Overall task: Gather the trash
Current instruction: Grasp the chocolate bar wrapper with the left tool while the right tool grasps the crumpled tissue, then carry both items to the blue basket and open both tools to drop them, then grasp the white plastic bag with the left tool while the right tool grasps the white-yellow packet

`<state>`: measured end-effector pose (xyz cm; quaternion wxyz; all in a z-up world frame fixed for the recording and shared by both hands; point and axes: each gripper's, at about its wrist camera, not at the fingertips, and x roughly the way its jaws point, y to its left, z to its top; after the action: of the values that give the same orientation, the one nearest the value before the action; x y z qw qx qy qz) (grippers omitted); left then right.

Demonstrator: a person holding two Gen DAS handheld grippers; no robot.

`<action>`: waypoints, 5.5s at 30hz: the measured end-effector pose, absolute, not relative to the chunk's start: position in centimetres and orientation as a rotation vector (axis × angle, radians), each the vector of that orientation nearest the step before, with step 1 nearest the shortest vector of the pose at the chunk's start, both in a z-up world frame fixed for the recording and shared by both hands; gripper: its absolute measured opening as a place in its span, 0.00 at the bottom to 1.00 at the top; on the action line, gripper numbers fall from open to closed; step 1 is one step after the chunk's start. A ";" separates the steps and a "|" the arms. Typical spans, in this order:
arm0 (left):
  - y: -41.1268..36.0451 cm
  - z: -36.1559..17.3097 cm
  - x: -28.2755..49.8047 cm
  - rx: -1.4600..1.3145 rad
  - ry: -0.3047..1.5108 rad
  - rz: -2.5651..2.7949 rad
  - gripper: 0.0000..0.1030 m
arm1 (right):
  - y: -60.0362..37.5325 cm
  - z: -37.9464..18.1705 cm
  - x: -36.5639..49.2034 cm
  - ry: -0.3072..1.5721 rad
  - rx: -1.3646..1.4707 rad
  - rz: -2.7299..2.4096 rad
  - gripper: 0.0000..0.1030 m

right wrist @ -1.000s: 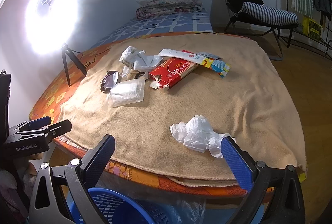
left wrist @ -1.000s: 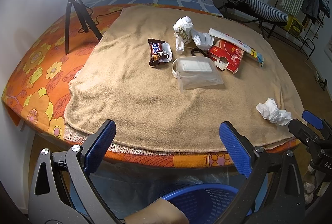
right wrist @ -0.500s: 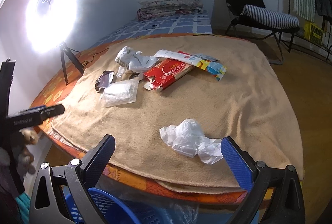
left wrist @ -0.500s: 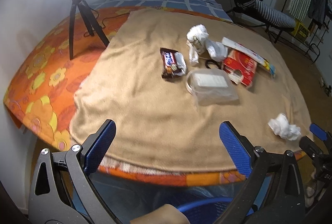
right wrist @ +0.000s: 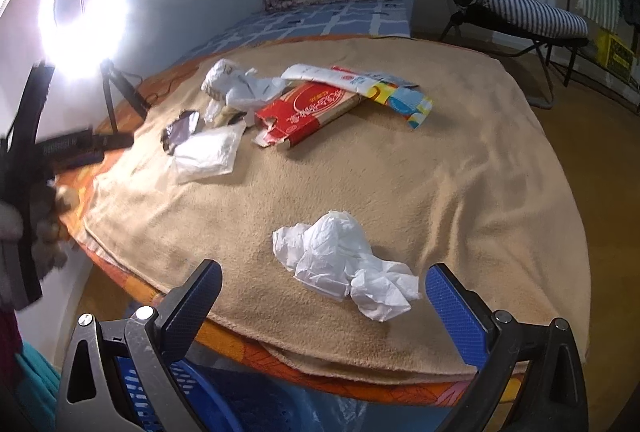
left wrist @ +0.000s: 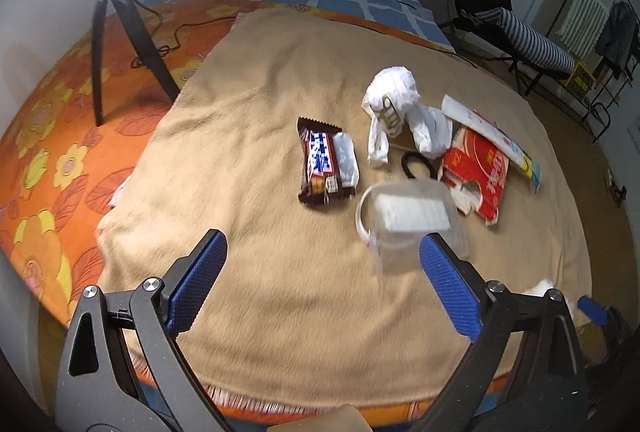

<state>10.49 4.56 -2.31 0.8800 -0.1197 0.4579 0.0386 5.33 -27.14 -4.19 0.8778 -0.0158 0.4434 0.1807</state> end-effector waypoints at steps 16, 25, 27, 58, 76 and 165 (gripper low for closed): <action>7.3 -6.3 17.5 -0.386 1.059 0.099 0.57 | -24.1 -6.4 8.1 1.003 -0.203 0.365 0.94; 7.6 -7.2 17.9 -0.392 1.073 0.107 0.18 | -24.2 -7.2 8.4 1.049 -0.207 0.378 0.54; 7.7 -7.1 17.8 -0.394 1.066 0.115 0.17 | -24.5 -7.0 8.4 1.050 -0.183 0.387 0.44; 3.7 1.5 2.6 -0.249 0.986 -0.066 0.14 | -25.6 1.1 0.5 0.894 0.031 0.623 0.33; -0.3 -4.0 -11.2 -0.220 1.143 -0.146 0.14 | -24.4 -3.2 -8.2 0.983 -0.017 0.728 0.37; 0.5 -0.5 19.0 -0.220 0.971 -0.062 0.66 | -24.6 -3.6 23.4 0.938 -0.259 0.497 0.86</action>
<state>19.05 0.53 -0.46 0.8782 -0.1056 0.4656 -0.0298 23.40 -24.62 -3.62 0.8544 -0.1232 0.4460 0.2363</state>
